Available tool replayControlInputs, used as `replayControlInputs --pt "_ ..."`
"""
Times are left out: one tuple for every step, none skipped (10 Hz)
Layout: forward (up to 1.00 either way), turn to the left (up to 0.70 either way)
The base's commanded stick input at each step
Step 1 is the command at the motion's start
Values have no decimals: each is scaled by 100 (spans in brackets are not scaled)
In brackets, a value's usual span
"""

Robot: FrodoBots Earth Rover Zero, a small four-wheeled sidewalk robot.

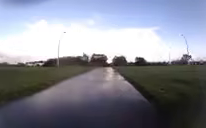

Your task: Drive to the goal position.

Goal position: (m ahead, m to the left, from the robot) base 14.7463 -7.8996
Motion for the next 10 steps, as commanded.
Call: replayControlInputs --pt "45 0" --pt "45 0" --pt "45 0" --pt "45 0" --pt "45 0" --pt "45 0" --pt "45 0" --pt "45 0" --pt "45 0" --pt "45 0"
